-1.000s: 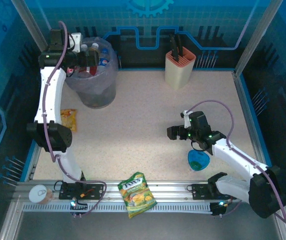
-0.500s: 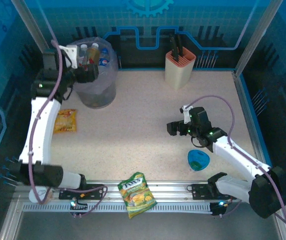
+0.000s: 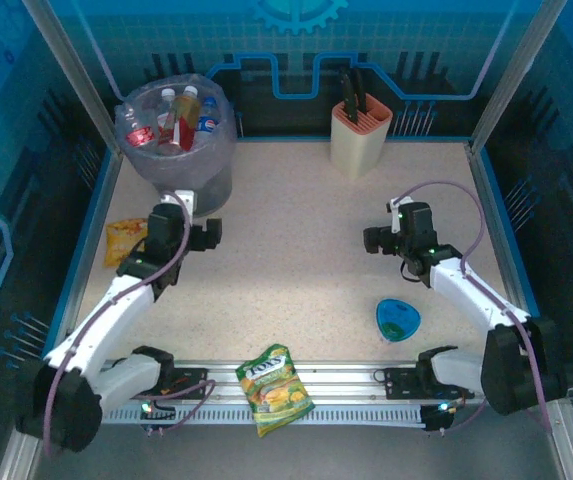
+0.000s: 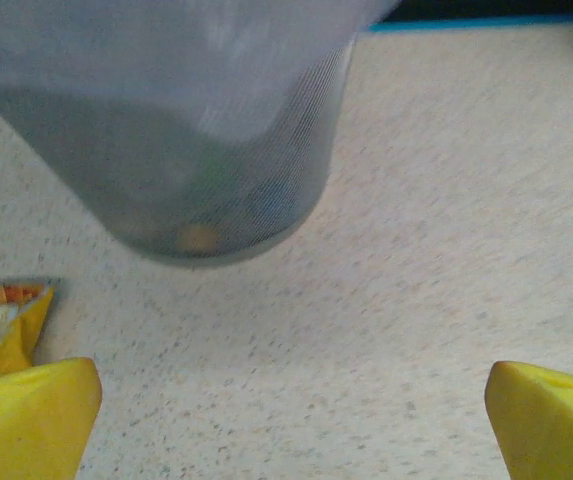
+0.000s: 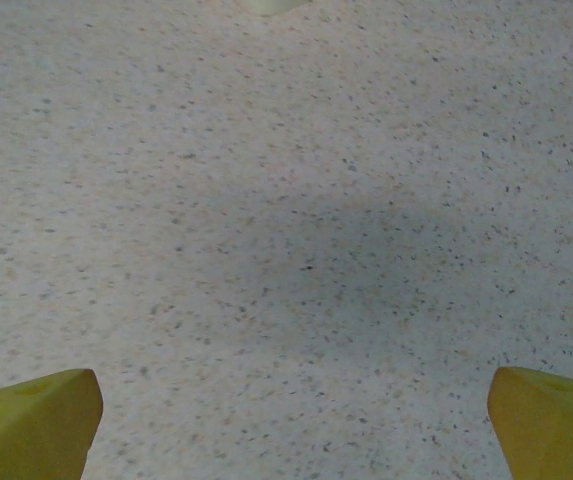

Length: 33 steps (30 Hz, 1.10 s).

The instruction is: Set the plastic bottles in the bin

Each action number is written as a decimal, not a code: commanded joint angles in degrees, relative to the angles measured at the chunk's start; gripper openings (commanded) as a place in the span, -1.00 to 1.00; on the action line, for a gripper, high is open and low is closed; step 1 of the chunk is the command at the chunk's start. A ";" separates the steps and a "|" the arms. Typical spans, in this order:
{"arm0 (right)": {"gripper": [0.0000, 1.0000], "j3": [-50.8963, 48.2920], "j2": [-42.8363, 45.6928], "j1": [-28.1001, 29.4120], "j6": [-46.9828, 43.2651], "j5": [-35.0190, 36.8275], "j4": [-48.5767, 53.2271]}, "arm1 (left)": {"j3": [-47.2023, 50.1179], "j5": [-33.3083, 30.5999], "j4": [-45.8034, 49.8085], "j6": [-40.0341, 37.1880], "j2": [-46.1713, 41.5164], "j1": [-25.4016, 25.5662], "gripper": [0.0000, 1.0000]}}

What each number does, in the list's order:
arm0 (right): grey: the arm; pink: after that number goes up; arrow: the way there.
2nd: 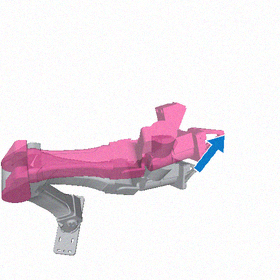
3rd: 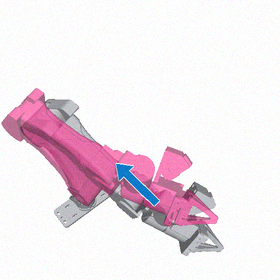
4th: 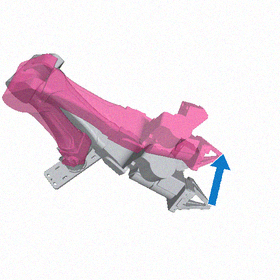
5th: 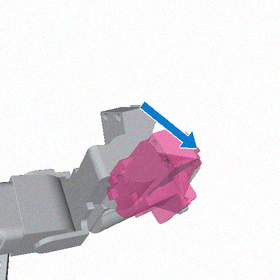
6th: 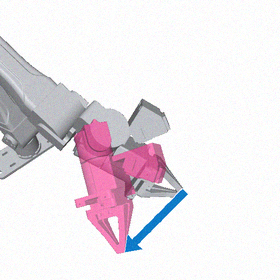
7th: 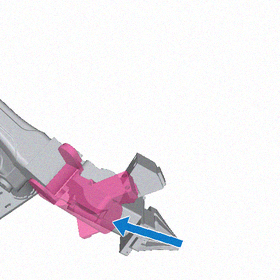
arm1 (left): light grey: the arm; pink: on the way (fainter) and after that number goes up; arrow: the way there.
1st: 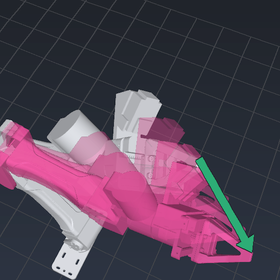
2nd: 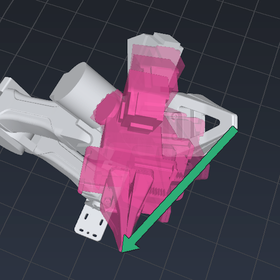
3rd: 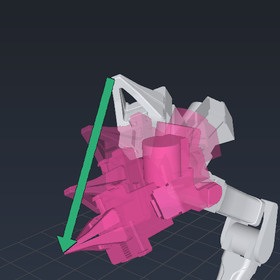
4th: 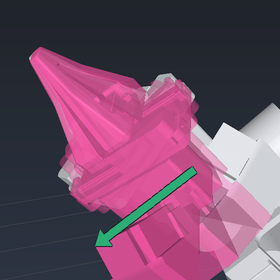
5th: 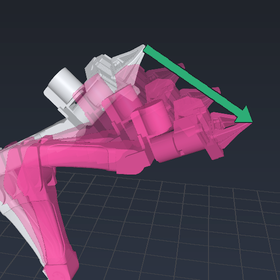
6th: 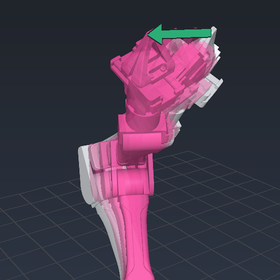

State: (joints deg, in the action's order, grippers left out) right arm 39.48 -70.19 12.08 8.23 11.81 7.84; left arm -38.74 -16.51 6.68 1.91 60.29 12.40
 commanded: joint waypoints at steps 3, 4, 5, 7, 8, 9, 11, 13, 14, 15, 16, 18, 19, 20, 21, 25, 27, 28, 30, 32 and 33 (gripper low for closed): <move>0.99 -3.40 -1.76 -1.85 -3.66 1.02 -10.21 | 5.22 -4.29 -19.00 -2.09 6.97 -0.91 0.99; 0.99 -4.09 -2.16 -2.47 -3.83 1.18 -11.59 | 5.49 -4.36 -20.18 -2.26 8.47 -1.13 0.99; 0.99 -4.64 -2.40 -2.95 -3.97 1.30 -12.70 | 5.88 -4.64 -21.52 -2.51 9.62 -1.27 0.98; 0.99 -6.18 -3.54 -3.93 -4.46 1.67 -16.10 | 6.68 -3.91 -24.53 -2.64 11.64 -2.37 0.99; 0.99 -6.73 -3.97 -4.34 -4.70 1.79 -17.41 | 7.34 -3.20 -26.09 -2.74 12.31 -2.90 0.99; 0.99 -7.32 -4.52 -4.76 -5.04 1.81 -19.23 | 8.27 -2.61 -28.52 -3.05 13.15 -3.59 0.99; 0.99 -8.23 -5.49 -5.33 -5.38 1.59 -22.19 | 9.72 -1.08 -32.48 -4.11 14.74 -5.21 0.99; 0.99 -9.28 -6.49 -5.81 -5.42 1.18 -26.08 | 11.20 0.28 -37.01 -3.76 16.22 -7.73 0.99; 0.99 -9.74 -6.99 -5.92 -5.26 1.19 -27.32 | 12.20 2.17 -39.63 -3.00 16.83 -9.11 0.99; 0.99 -9.90 -7.36 -6.02 -5.24 1.39 -28.38 | 13.07 4.07 -42.26 -2.06 17.64 -10.54 0.98; 0.99 -10.21 -7.55 -6.18 -5.54 1.67 -29.60 | 13.10 5.97 -42.97 -0.89 18.52 -11.79 0.98; 0.99 -11.25 -7.98 -6.49 -6.06 2.24 -33.42 | 13.32 8.48 -44.91 0.24 20.30 -12.94 0.99; 0.99 -11.18 -8.29 -6.91 -5.99 2.42 -34.22 | 13.63 9.64 -47.09 0.49 21.54 -13.10 0.99; 0.99 -10.96 -8.84 -7.38 -5.92 2.42 -34.91 | 13.54 10.45 -48.61 0.24 22.67 -13.11 0.99; 0.99 -10.81 -9.22 -7.90 -5.77 2.23 -35.38 | 12.69 11.04 -47.61 0.10 23.64 -13.13 0.98; 0.99 -11.59 -11.10 -8.69 -6.36 1.35 -42.13 | 13.06 11.94 -49.40 -0.20 25.03 -13.15 0.99; 0.99 -12.42 -12.74 -9.40 -4.64 -0.91 -45.55 | 13.08 12.20 -50.83 -0.40 26.26 -13.11 0.99; 0.99 -13.85 -14.83 -9.57 -5.20 -1.47 -51.08 | 13.15 12.21 -50.01 -0.30 25.90 -13.11 0.99; 0.99 -15.33 -16.40 -7.63 -7.71 -1.46 -55.24 | 13.98 12.16 -52.09 -0.14 26.23 -13.20 0.99; 0.99 -17.76 -18.73 -7.22 -8.39 -1.97 -62.08 | 14.73 12.54 -53.30 -0.25 26.53 -13.20 0.99; 0.99 -17.96 -17.87 -7.27 -7.47 -0.89 -61.23 | 15.44 12.75 -55.53 -0.38 27.28 -13.20 0.99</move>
State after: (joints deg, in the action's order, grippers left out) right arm 23.51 -87.29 4.23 1.78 11.07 -43.13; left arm -25.08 -5.74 -43.13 1.39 86.35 -0.49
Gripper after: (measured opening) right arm 0.996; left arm 0.992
